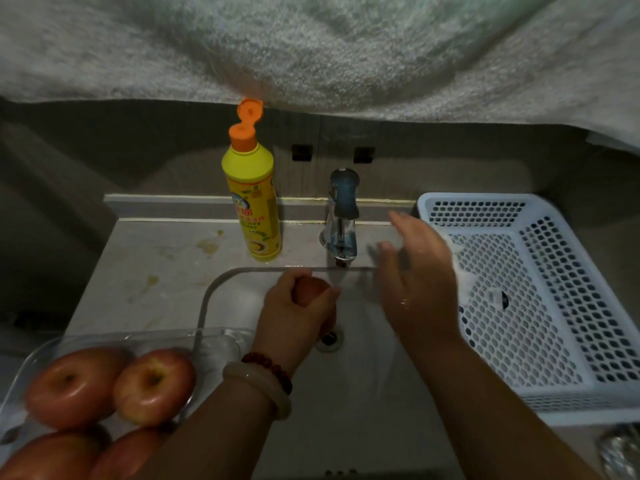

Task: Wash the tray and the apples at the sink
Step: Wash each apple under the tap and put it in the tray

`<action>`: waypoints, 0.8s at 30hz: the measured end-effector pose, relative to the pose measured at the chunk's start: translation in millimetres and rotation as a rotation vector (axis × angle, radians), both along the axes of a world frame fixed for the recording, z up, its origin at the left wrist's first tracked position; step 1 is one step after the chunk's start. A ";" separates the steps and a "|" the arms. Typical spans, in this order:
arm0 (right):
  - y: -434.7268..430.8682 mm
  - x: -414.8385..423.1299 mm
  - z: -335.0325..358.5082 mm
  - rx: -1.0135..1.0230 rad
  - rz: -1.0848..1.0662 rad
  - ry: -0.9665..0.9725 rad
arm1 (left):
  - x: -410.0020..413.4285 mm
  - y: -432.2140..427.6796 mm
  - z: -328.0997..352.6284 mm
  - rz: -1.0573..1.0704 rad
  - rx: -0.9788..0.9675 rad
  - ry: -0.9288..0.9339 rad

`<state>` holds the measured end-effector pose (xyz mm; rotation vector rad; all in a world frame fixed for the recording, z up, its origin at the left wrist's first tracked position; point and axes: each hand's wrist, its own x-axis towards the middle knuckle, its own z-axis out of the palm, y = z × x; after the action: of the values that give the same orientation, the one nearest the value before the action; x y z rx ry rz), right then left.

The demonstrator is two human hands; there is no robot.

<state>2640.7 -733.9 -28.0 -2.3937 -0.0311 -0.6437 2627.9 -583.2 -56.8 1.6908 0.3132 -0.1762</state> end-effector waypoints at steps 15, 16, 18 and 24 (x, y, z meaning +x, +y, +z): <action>-44.8 12.1 1.3 -0.252 -0.201 0.678 | -17.5 1.5 11.0 0.023 0.083 -0.093; -45.4 10.9 2.2 -0.230 -0.206 0.635 | -18.1 1.2 12.2 0.027 0.081 -0.099; -46.0 8.5 1.9 -0.215 -0.217 0.540 | -19.4 0.4 13.9 0.034 0.072 -0.096; -38.1 -13.9 15.4 -0.196 -0.201 -0.062 | -25.5 -1.5 20.7 0.038 0.035 -0.122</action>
<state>2626.8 -771.9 -12.7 -2.5865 0.1273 -0.8426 2602.4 -584.7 -36.1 1.7212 0.2579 -0.0396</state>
